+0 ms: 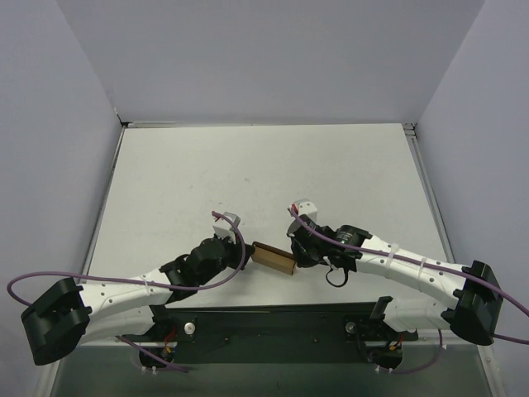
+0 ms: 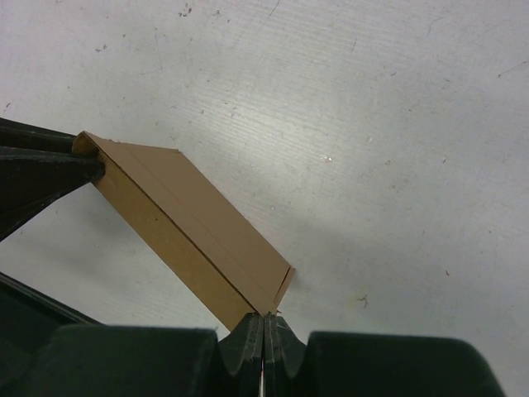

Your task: Fold the paper box

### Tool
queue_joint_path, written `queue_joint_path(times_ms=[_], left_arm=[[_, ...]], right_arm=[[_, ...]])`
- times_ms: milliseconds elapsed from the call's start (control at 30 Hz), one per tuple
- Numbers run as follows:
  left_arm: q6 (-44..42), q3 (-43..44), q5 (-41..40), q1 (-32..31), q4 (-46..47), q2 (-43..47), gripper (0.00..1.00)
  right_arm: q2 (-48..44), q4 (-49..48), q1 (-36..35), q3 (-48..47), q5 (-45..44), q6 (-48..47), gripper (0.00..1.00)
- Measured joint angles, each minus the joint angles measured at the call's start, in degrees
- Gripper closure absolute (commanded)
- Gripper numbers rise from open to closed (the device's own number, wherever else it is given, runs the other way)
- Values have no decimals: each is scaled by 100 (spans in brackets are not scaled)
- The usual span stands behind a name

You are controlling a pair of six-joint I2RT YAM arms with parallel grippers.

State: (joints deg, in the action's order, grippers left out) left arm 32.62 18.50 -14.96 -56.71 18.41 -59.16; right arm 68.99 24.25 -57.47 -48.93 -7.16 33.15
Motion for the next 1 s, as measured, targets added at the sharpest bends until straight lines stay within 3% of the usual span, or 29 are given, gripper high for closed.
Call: queue_joint_path(times_ms=[367, 1000], left_arm=[[11, 0, -286, -188, 22, -35, 81], [120, -15, -734, -516, 20, -35, 81]], right_arm=[[22, -24, 2, 13, -57, 428, 100], [-282, -874, 33, 610, -789, 1464, 100]])
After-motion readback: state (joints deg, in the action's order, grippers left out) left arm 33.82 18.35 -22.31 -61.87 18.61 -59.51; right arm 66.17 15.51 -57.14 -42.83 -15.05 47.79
